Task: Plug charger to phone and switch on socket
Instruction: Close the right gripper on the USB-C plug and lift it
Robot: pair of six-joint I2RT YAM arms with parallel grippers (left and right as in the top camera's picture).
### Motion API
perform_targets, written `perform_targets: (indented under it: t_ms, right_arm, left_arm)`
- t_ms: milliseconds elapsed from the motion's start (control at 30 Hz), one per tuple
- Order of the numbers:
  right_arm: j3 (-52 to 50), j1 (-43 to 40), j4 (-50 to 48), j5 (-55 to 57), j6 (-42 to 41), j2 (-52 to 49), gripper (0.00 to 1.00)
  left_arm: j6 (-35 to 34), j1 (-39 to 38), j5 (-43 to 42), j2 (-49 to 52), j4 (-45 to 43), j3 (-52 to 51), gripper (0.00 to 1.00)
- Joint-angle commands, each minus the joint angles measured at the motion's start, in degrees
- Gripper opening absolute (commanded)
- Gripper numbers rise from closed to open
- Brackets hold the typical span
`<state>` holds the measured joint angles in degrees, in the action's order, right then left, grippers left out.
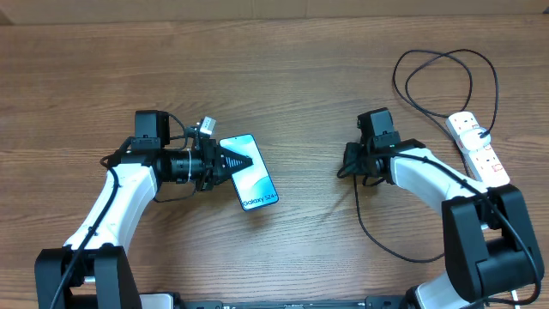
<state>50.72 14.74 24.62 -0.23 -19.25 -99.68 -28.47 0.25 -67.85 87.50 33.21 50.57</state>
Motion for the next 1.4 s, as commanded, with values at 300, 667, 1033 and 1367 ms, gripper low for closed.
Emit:
perform_targets:
  t_ms: [300,667,1033,1367]
  right_arm:
    - [-3.5,0.3,7.1,2.3,-1.7,-4.0,0.33]
    - [-3.5,0.3,7.3,2.4,-1.7,-4.0,1.00]
    - [-3.5,0.3,12.9,-5.1,-1.7,-4.0,1.00]
    - [-3.5,0.3,10.7,-8.9,-1.7,-4.0,0.81]
  left_arm:
    - [1.0,0.1,-1.2,-0.1,0.0,0.5,0.04]
    - [1.0,0.1,-1.2,-0.1,0.0,0.5,0.04]
    - [0.0,0.1,-1.2,-0.1,0.0,0.5,0.04]
    - [0.0,0.1,-1.2,-0.1,0.0,0.5,0.04]
